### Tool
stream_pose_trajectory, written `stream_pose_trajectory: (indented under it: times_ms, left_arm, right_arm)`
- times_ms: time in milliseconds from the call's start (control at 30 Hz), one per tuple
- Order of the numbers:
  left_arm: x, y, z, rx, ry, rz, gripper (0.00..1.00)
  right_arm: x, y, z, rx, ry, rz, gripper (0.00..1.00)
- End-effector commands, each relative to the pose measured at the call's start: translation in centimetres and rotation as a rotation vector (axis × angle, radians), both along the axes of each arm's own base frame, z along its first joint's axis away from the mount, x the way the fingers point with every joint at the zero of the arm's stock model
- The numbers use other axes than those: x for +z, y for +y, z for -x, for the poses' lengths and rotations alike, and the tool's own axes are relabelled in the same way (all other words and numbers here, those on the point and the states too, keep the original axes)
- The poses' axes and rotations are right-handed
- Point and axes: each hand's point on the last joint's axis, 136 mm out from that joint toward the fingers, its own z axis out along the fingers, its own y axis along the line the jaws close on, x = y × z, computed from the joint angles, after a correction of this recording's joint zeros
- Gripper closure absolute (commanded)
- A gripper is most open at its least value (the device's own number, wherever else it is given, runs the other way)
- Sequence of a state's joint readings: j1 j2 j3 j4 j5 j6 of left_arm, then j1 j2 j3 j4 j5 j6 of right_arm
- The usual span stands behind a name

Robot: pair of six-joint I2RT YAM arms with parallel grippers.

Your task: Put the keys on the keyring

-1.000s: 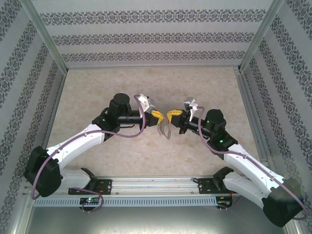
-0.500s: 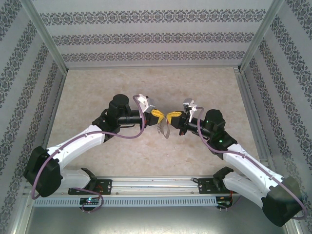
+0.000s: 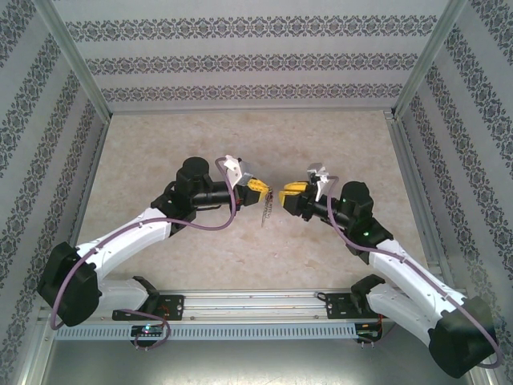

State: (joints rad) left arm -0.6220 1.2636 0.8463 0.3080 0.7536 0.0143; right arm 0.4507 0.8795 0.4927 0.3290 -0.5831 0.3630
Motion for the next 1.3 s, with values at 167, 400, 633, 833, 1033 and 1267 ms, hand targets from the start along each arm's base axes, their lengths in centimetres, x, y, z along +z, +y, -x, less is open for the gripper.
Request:
stream_pose_trajectory:
  times_ms: [167,400,633,833,1033,1267]
  left_arm:
    - [2.3,-0.3,0.4,-0.008,-0.075,0.071,1.00]
    - [1.8,-0.6,-0.1,0.003,-0.065,0.096,1.00]
    - [1.4,-0.5,-1.2,0.005,-0.026,0.162,1.00]
    - [2.2,0.6,-2.4,-0.002,0.026,0.265,1.00]
    - [2.7,1.2,-3.2,0.011,0.059,0.306,1.00]
    - [3.5,2.0,-3.6,0.021,0.091,0.368,1.00]
  right_arm:
    - [0.5,-0.8,0.1,-0.030,-0.004,-0.029,0.58]
    - [1.6,-0.4,0.0,-0.016,-0.023,-0.046,0.53]
    - [3.1,-0.8,-1.6,-0.064,-0.027,-0.102,0.49]
    - [4.3,-0.9,-1.4,-0.051,-0.053,-0.129,0.46]
    - [5.3,-1.0,-2.0,-0.071,-0.070,-0.156,0.44]
    - [6.7,-0.6,-3.0,-0.053,-0.081,-0.229,0.40]
